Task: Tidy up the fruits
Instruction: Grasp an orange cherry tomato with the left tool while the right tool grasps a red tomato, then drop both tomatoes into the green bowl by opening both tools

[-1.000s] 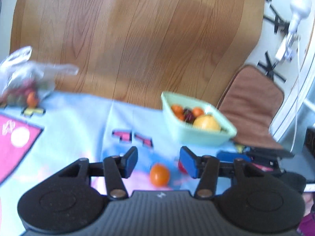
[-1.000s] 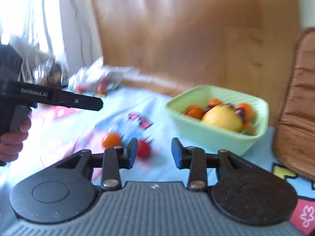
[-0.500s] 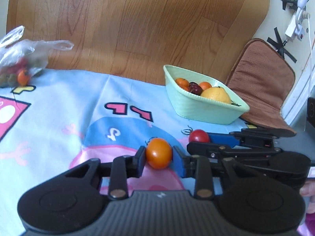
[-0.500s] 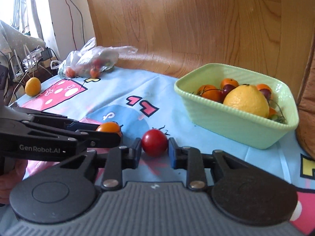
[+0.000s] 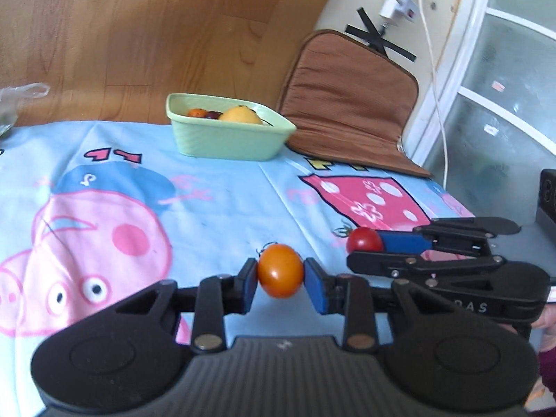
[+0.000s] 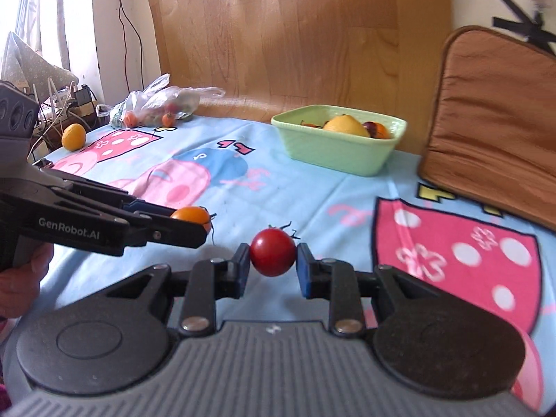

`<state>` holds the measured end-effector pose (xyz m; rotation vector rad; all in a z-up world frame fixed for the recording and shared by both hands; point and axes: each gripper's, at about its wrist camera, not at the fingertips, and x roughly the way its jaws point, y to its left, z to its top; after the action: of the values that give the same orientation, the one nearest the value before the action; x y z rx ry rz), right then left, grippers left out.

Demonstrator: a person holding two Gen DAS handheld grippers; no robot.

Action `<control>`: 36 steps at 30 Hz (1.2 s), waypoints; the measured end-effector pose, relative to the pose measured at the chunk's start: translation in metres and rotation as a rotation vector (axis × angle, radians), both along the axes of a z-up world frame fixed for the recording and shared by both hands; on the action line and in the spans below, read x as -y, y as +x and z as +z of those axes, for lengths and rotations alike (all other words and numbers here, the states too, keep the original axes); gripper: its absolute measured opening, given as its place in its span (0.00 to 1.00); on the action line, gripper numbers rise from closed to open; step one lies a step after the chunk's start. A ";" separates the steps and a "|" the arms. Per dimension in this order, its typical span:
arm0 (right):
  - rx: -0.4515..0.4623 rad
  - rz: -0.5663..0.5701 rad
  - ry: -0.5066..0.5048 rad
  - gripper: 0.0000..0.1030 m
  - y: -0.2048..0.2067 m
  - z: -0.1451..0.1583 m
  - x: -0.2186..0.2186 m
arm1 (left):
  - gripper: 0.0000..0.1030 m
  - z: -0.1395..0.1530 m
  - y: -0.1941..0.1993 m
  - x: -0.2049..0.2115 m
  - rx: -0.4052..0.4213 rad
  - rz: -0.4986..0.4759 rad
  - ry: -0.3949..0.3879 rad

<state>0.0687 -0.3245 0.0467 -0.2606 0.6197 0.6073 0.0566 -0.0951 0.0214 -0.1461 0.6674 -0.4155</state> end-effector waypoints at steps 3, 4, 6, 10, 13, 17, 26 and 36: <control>-0.010 -0.024 -0.003 0.30 -0.005 -0.008 0.002 | 0.30 -0.007 -0.006 0.009 -0.009 -0.007 0.038; -0.025 -0.032 -0.004 0.30 -0.004 -0.012 0.002 | 0.29 -0.009 -0.008 0.010 -0.003 -0.001 0.044; -0.032 -0.047 -0.014 0.31 -0.002 -0.019 0.001 | 0.29 -0.008 -0.009 0.011 -0.001 0.005 0.051; -0.024 -0.035 0.000 0.30 -0.003 -0.018 0.001 | 0.29 -0.002 -0.006 0.009 -0.002 0.003 0.041; 0.013 -0.034 0.013 0.30 0.005 -0.010 0.001 | 0.29 0.013 0.008 0.005 0.025 0.010 0.038; 0.074 -0.044 0.071 0.30 0.042 0.013 0.000 | 0.29 0.042 0.050 -0.001 0.071 0.037 0.030; 0.073 -0.159 0.182 0.30 0.175 0.015 -0.007 | 0.28 0.054 0.194 -0.017 0.052 0.146 0.009; 0.111 -0.172 0.200 0.39 0.193 0.008 -0.003 | 0.39 0.034 0.230 -0.018 -0.012 0.201 -0.009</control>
<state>0.2613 -0.3212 0.0548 -0.0520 0.4652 0.4813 0.2862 -0.0775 0.0557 -0.2224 0.6561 -0.2245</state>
